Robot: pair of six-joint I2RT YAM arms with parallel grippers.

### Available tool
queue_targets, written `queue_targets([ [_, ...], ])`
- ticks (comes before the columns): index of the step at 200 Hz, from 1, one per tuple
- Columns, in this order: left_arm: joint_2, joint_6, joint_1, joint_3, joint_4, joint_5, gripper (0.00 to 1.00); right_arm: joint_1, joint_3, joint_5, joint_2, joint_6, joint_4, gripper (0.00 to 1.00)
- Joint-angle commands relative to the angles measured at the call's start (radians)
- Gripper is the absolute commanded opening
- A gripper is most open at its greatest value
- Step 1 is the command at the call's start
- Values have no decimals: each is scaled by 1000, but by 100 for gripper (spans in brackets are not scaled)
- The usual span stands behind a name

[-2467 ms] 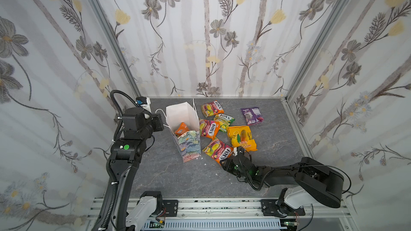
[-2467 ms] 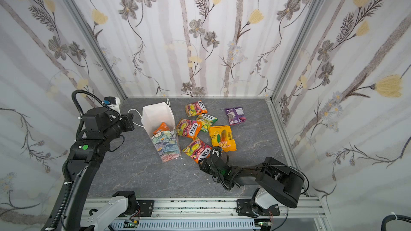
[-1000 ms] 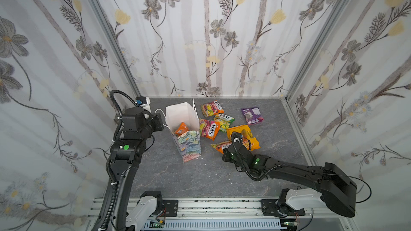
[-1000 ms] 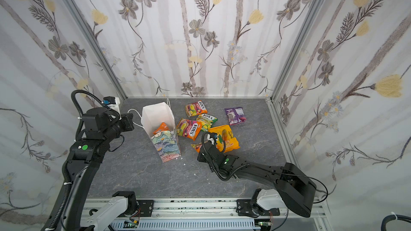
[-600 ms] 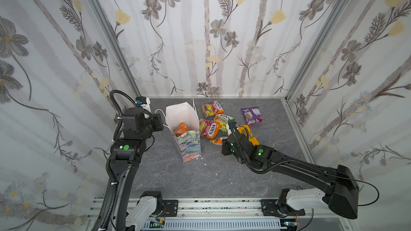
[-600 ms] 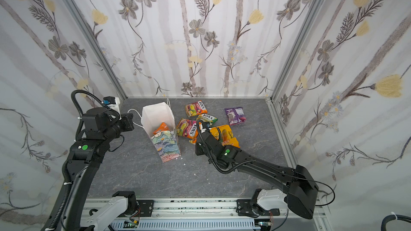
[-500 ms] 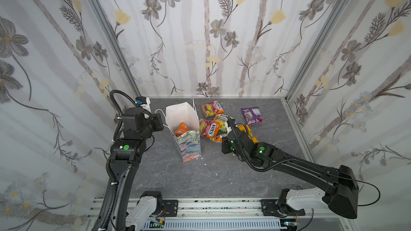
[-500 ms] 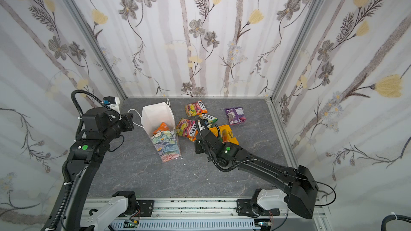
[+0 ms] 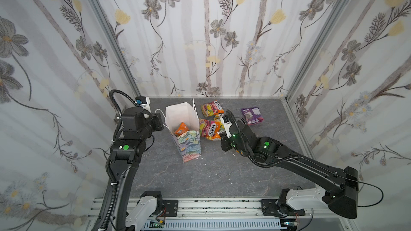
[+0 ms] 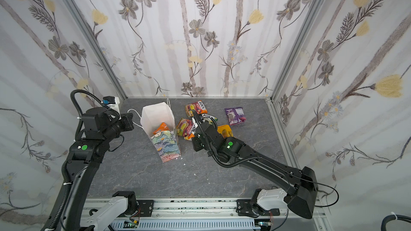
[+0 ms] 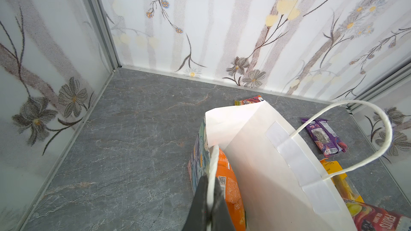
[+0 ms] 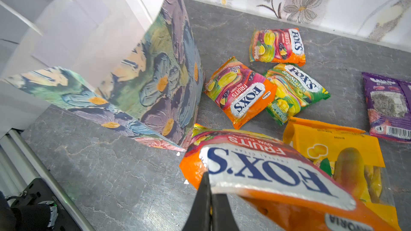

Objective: Place the snacks into the paper bag
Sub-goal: Pick up the snack at the center of the table.

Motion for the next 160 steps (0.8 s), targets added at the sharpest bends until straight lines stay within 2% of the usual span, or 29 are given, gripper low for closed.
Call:
queue_targets([
  [1, -3, 13, 1, 11, 7, -5, 3, 1, 45, -43, -4, -55, 22, 0],
  [56, -7, 14, 0, 9, 8, 0, 3, 13, 216, -153, 25, -136, -33, 0],
  [132, -11, 13, 0, 5, 9, 3, 3, 74, 428, -226, 89, -233, -61, 0],
  [160, -11, 12, 0, 4, 13, 5, 3, 101, 501, -219, 121, -268, -72, 0],
])
